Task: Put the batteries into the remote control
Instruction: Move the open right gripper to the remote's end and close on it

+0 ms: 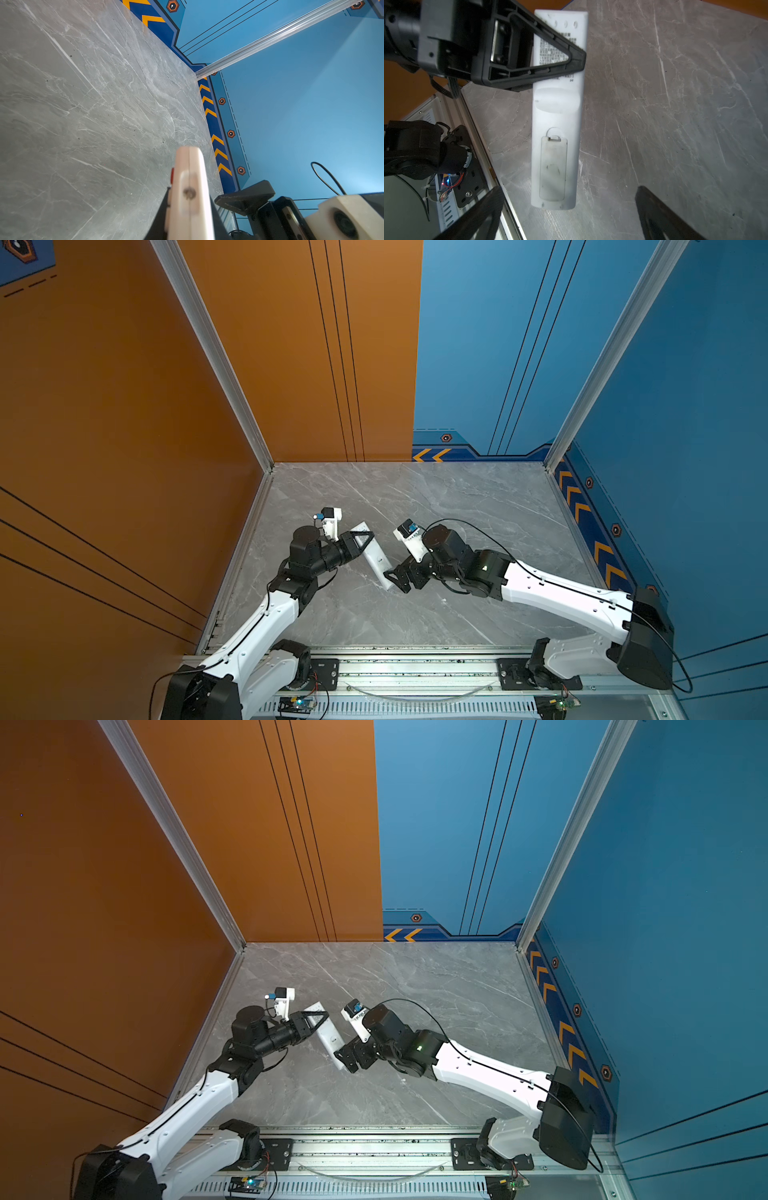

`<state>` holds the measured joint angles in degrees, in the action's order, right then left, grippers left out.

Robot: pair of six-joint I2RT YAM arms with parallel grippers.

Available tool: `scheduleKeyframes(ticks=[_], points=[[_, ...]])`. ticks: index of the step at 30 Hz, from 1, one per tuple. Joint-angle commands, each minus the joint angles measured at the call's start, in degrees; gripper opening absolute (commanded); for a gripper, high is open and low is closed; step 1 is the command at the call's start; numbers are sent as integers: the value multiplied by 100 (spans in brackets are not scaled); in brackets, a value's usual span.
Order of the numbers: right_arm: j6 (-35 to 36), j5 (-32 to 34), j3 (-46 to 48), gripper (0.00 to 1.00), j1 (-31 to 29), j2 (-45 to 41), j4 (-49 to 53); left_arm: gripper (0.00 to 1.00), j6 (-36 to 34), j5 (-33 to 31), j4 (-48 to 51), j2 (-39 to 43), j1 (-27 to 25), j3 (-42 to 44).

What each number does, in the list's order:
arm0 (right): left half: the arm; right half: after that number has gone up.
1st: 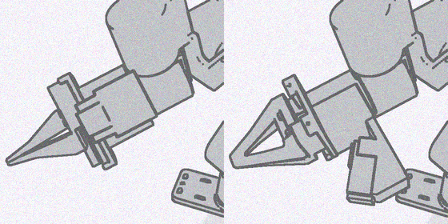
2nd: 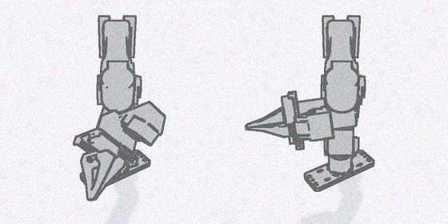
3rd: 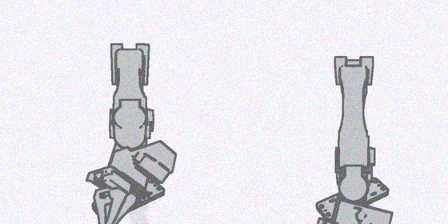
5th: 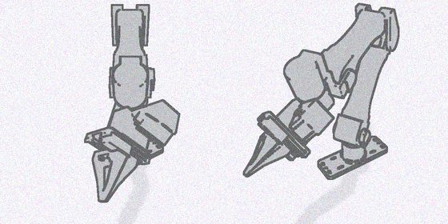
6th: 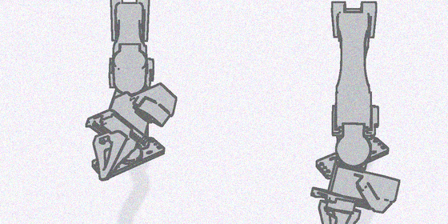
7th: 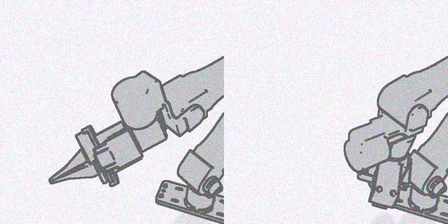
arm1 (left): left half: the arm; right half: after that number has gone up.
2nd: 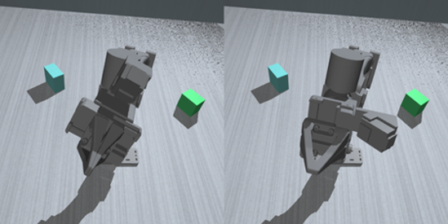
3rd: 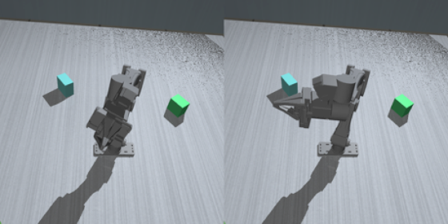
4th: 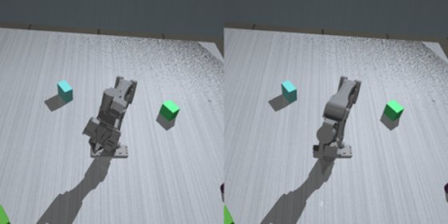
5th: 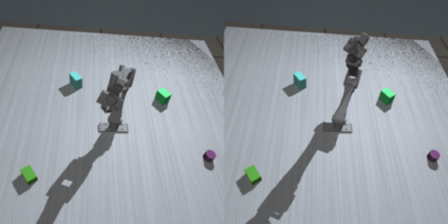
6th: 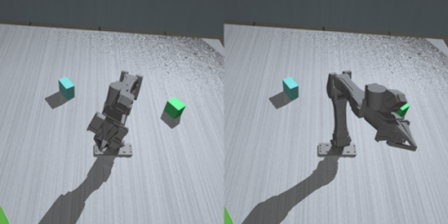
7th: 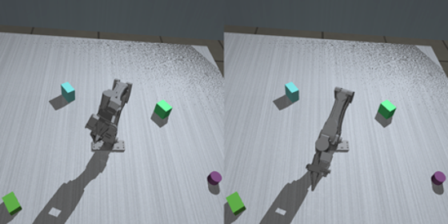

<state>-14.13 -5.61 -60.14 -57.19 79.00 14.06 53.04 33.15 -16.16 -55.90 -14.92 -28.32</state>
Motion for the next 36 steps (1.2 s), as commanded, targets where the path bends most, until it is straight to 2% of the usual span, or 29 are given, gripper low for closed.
scheduleKeyframes(ticks=[1, 14, 25, 31, 36], points=[[-133, -229, -34, 97, 10, 113, -250, 0, 49, -62, -76, -9, 52, -192], [-327, -574, 122, 96, 41, 690, -906, 0, 49, -71, -81, -30, 52, -157], [-388, -816, 165, 90, 35, 1025, -1115, 0, 47, -71, -106, -31, 92, -108], [-424, -830, 164, 83, 22, 1126, -1169, 0, 58, -70, -124, -61, 107, -91], [-424, -817, 162, 68, 22, 1153, -1163, 0, 53, -65, -155, -61, 112, -86]])
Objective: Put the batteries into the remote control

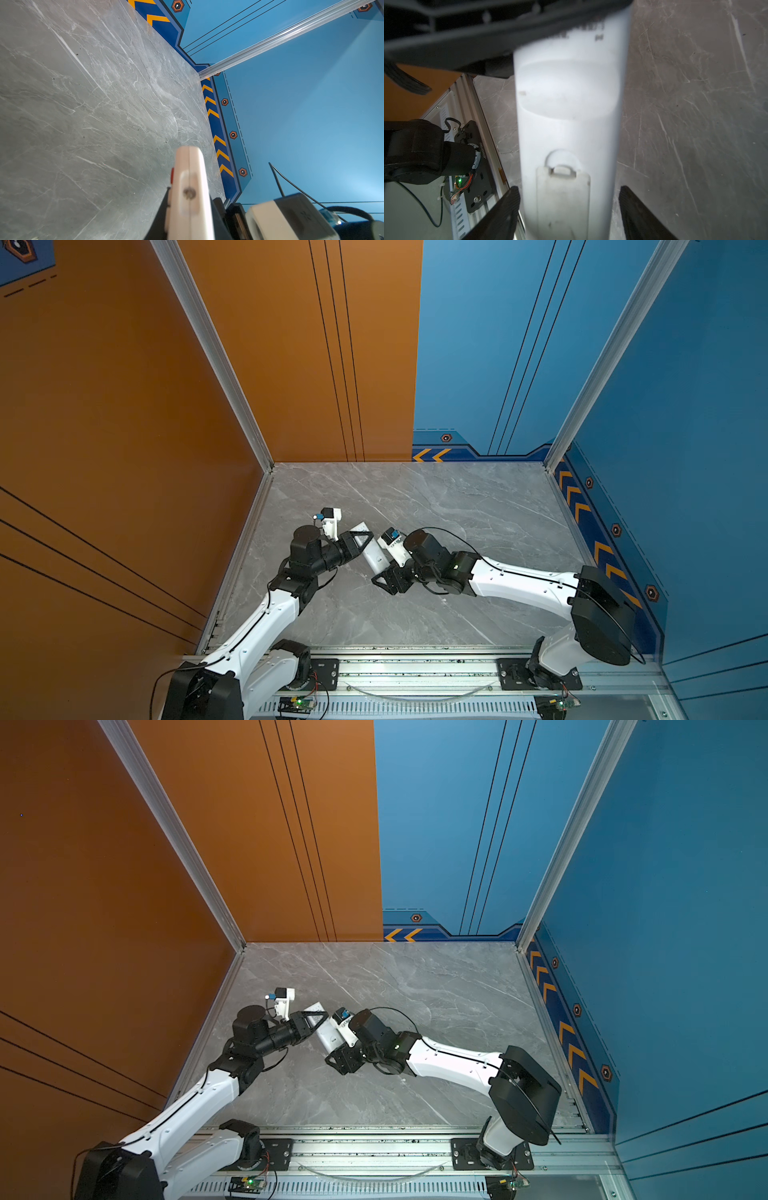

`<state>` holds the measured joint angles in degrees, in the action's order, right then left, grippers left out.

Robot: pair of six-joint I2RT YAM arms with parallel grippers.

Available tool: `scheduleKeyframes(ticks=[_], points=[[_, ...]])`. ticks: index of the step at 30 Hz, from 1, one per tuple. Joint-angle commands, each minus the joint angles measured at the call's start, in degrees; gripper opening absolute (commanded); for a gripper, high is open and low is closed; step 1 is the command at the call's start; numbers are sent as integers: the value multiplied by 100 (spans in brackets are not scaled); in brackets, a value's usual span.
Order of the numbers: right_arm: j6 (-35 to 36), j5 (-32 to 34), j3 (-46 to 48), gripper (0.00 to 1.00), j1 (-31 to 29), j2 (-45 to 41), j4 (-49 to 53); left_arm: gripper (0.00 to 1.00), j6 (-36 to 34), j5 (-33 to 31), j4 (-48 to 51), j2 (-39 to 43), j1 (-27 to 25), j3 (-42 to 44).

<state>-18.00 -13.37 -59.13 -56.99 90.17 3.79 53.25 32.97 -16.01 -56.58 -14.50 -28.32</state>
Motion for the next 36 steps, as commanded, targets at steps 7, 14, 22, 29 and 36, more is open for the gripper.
scheduleKeyframes(ticks=[7, 14, 22, 29, 36], points=[[-18, 4, 18, 51, -40, 84, -89, 0, 45, -24, -172, 6, 97, -65], [10, -8, 13, 34, -38, -10, -72, 0, 32, 1, -171, 9, 116, -51], [-96, -237, 127, 15, 69, -198, -199, 36, -92, 21, -169, 7, 119, -81], [-160, -360, 295, 10, 222, -485, -274, 85, -192, 188, -174, 65, 97, -156], [-179, -534, 529, 9, 344, -914, -264, 95, -232, 312, -173, 205, 71, -144]])
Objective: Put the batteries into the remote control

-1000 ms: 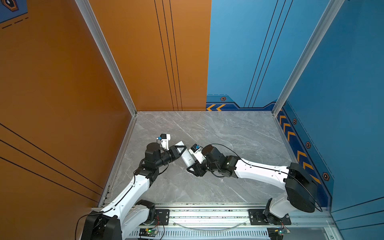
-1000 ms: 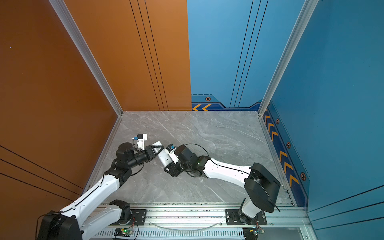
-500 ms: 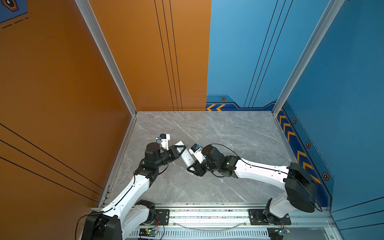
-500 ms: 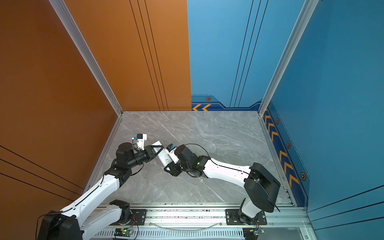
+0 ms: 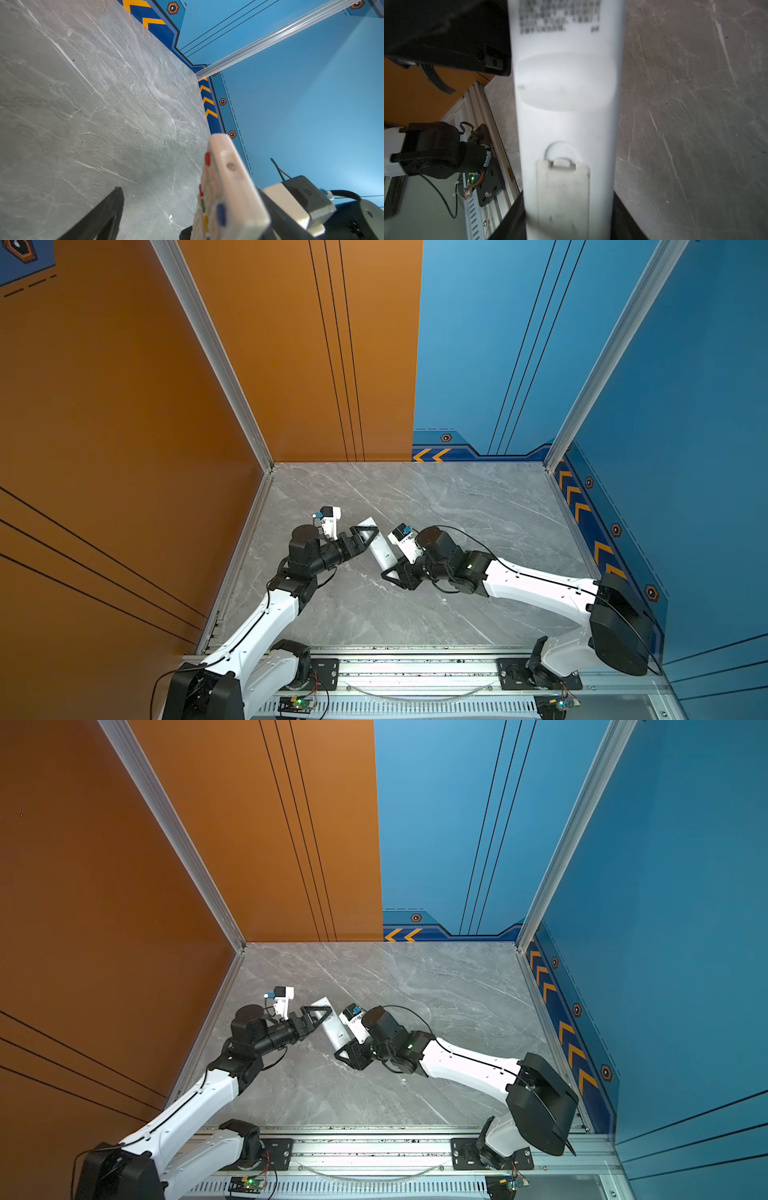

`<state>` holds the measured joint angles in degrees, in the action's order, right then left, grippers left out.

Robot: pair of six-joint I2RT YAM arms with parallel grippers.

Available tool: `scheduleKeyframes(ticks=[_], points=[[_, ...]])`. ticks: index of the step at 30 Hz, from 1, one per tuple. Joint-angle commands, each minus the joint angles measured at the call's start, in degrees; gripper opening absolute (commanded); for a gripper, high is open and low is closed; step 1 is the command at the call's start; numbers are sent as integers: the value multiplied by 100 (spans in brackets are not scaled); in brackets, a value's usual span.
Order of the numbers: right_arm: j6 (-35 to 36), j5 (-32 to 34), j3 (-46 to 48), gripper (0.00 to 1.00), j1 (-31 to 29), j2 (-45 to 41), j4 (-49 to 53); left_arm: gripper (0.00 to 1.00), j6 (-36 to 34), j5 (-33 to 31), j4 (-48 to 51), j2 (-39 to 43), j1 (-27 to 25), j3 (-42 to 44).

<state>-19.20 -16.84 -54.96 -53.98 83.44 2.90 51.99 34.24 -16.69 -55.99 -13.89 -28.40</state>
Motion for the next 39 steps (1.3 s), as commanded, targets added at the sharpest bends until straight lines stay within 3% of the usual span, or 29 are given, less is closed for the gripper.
scheduleKeyframes(ticks=[1, 7, 13, 20, 30, 39], points=[[-57, -201, 132, 9, 45, -293, -167, 96, -149, 220, -100, 186, 0, -147], [-57, -321, 255, 8, 118, -463, -85, 100, -473, 575, -168, 478, -119, -278], [-107, -623, 378, 8, 285, -654, -167, 98, -608, 862, -187, 709, -200, -363], [-206, -1370, 683, 9, 533, -1185, -650, 98, -840, 1199, -186, 773, -266, -512], [-366, -2669, 1017, 9, 917, -1858, -1261, 98, -1187, 1425, -667, 1176, -748, -623], [-1188, -3360, 1329, 8, 1051, -2007, -2650, 98, -1244, 1498, -874, 1270, -1002, -787]])
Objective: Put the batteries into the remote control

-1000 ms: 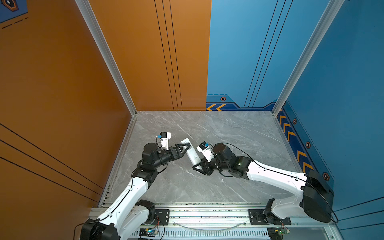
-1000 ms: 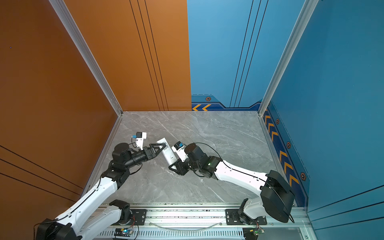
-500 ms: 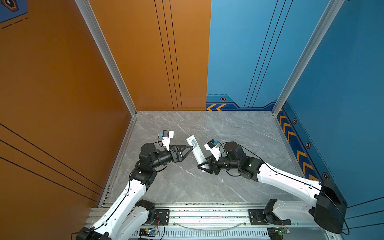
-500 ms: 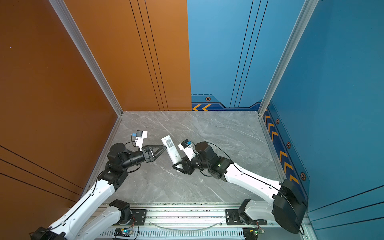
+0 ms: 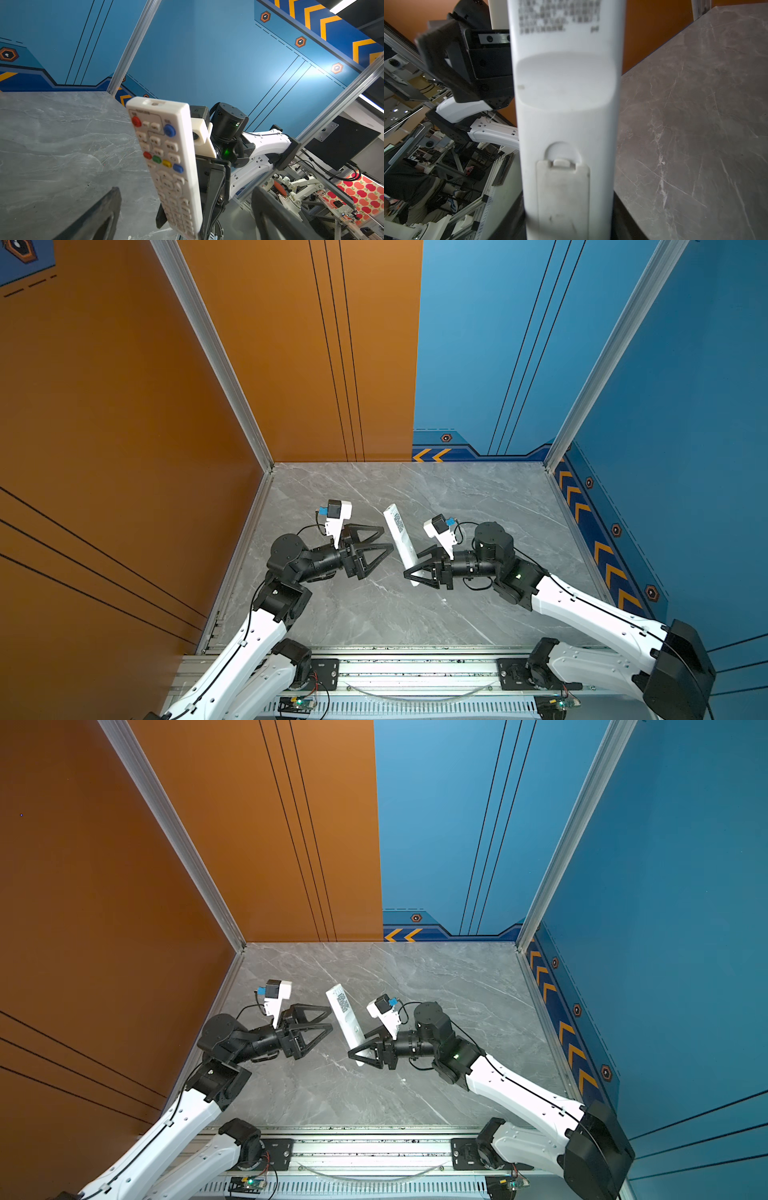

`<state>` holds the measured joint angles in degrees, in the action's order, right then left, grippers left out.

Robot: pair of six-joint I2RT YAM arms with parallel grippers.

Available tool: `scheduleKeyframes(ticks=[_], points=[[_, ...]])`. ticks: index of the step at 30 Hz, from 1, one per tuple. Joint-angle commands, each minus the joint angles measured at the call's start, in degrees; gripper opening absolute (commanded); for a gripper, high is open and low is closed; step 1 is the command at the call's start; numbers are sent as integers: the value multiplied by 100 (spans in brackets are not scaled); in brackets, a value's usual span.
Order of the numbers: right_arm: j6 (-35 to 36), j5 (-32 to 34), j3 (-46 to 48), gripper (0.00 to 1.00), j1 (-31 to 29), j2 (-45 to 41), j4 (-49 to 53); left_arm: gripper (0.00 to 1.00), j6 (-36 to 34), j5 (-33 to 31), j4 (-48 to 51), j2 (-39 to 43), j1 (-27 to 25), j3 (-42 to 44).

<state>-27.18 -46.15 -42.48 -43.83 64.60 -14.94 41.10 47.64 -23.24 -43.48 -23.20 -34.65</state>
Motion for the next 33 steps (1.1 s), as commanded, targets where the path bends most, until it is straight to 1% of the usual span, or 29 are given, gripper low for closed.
scheduleKeyframes(ticks=[1, 8, 17, 25, 27, 31, 32, 33], points=[[-436, -482, 92, 8, 35, -131, -939, 98, -155, 163, -247, 16, -87, -164], [-840, -931, 196, 9, 40, -176, -1728, 98, -219, 150, -382, -109, -313, -306], [-1389, -1237, 319, 9, 41, -26, -2662, 98, -284, -13, -642, -379, -690, -488], [-1530, -1324, 354, 9, 38, 57, -2936, 100, -371, -108, -778, -641, -967, -638], [-1529, -1326, 372, 9, 46, 60, -2953, 97, -391, -117, -778, -684, -1027, -681], [-1526, -1331, 381, 9, 47, 59, -2938, 88, -444, -164, -780, -766, -1131, -745], [-1524, -1320, 387, 9, 48, 57, -2936, 87, -450, -182, -776, -783, -1146, -751], [-1511, -1311, 389, 9, 51, 70, -2926, 82, -461, -206, -782, -793, -1172, -765]])
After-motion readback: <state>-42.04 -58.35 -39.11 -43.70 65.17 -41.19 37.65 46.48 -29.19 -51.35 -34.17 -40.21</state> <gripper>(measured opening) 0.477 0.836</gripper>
